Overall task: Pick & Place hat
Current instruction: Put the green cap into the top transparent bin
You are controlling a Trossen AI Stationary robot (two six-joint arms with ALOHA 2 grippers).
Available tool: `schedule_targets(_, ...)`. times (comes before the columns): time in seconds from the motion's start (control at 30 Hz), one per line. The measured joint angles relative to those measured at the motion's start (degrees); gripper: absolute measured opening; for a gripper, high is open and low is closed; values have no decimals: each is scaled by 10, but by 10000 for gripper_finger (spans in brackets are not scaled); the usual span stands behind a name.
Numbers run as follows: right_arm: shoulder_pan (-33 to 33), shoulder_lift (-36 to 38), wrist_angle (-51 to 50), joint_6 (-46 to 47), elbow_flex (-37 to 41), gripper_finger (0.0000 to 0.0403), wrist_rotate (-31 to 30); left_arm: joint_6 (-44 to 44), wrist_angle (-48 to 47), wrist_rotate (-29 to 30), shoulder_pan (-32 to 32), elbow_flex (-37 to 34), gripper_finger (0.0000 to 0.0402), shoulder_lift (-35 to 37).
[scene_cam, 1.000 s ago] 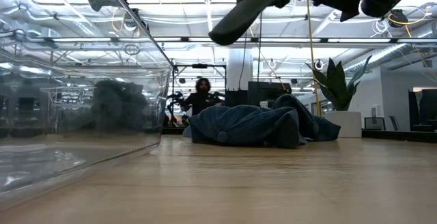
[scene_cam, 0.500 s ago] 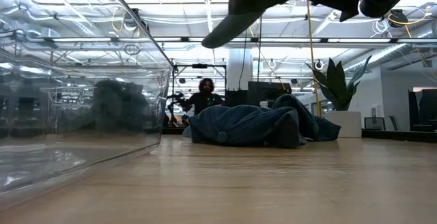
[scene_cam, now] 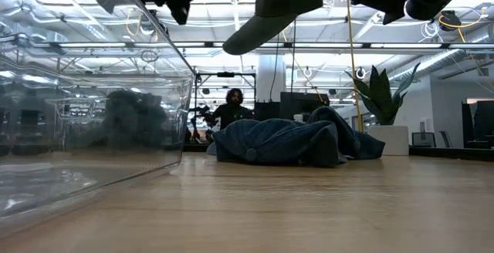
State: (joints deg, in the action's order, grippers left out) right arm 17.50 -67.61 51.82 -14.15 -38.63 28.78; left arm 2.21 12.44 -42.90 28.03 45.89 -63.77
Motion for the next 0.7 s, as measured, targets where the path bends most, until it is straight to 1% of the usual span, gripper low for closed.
schedule_targets(0.17,0,0,-10,-15,0,0,-2,35,6,90,-10,0,120,-39)
schedule_targets(0.37,0,0,-3,-2,0,0,-2,43,23,156,-11,0,120,-75)
schedule_targets(0.5,0,0,-9,-2,0,0,-2,41,47,189,-12,0,120,-93)
schedule_targets(0.57,0,0,-11,-2,0,0,-2,48,44,194,-12,0,120,-97)
schedule_targets(0.7,0,0,-11,-5,0,0,-1,120,25,195,-9,0,120,-98)
